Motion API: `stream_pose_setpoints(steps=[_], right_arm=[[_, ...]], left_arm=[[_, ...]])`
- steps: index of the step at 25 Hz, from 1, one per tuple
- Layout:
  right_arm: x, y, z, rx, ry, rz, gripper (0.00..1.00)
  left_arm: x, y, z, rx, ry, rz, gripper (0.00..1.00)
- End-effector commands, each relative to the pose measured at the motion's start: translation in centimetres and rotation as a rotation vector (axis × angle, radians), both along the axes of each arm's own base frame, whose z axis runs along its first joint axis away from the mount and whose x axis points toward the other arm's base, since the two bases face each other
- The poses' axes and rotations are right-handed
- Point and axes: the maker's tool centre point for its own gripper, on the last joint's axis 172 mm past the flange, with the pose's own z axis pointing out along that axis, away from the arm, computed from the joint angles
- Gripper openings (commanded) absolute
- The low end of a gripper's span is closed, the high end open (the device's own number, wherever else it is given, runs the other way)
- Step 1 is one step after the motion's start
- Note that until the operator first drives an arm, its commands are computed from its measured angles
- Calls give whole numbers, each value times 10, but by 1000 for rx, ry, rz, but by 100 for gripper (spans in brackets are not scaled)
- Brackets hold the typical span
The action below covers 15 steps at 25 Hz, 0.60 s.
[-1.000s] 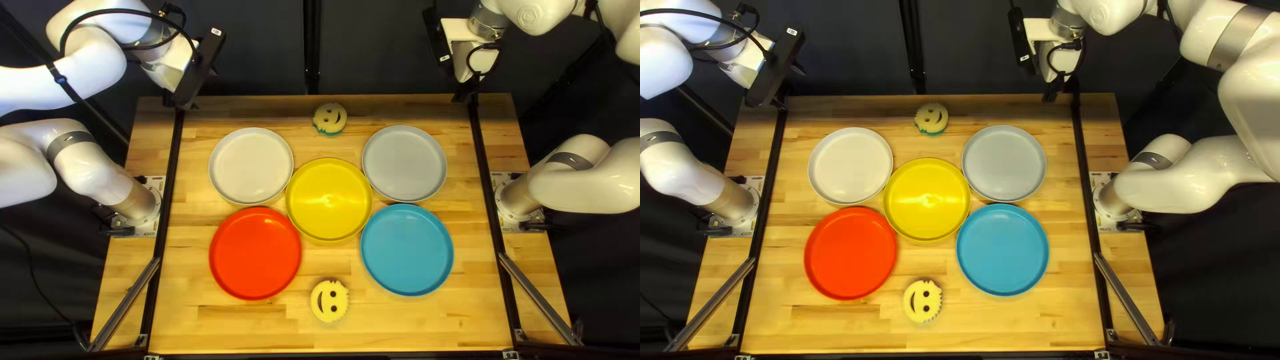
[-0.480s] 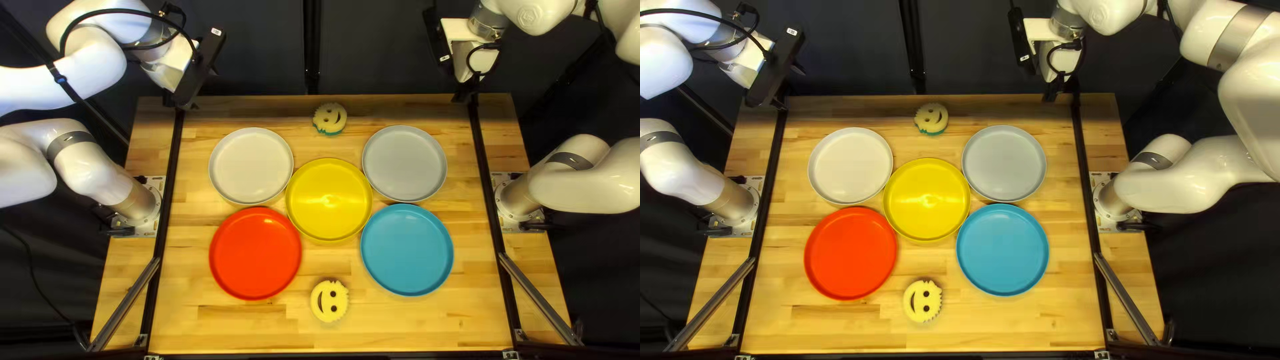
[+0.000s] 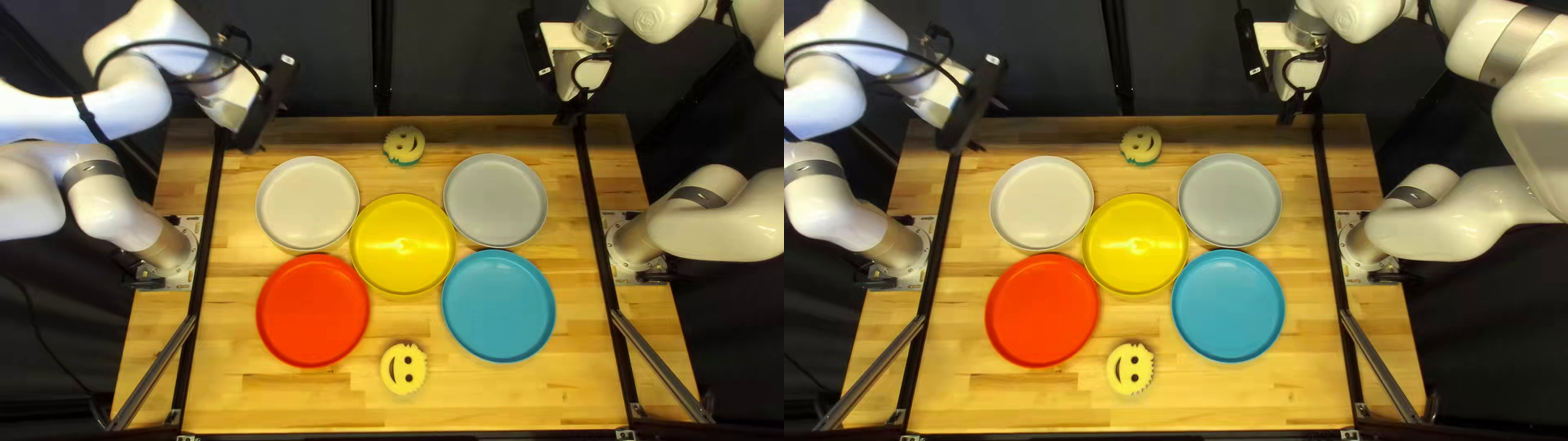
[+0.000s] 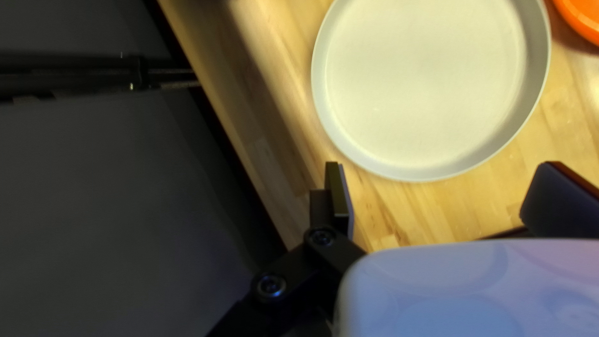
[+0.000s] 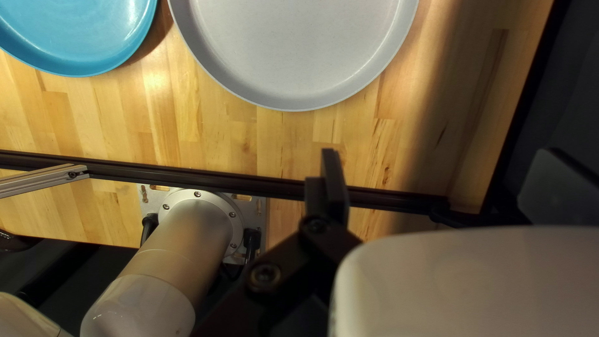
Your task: Pick up sponge and scrub the plate
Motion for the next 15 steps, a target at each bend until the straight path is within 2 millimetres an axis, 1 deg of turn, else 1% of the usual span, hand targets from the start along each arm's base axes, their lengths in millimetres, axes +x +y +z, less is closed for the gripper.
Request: stream_pose_setpoints(steps=[1,7,8,10,13,15], right_arm=[[0,0,0,0,0,0,100],[0,0,0,0,0,0,100],[0,0,0,0,0,0,100],[0,0,0,0,0,0,100],[0,0,0,0,0,0,100],[0,0,0,0,0,0,100]], left_arm=[[1,0,0,1,-2,1,100],[1,0,0,1,-2,1,100],[5,-5,-4,-3,-4,7,100],[18,-21,-13,1,-12,9,100],[36,-41,-24,-1,-34,3,100],[56,-62,-43,-4,-55,-9,100]])
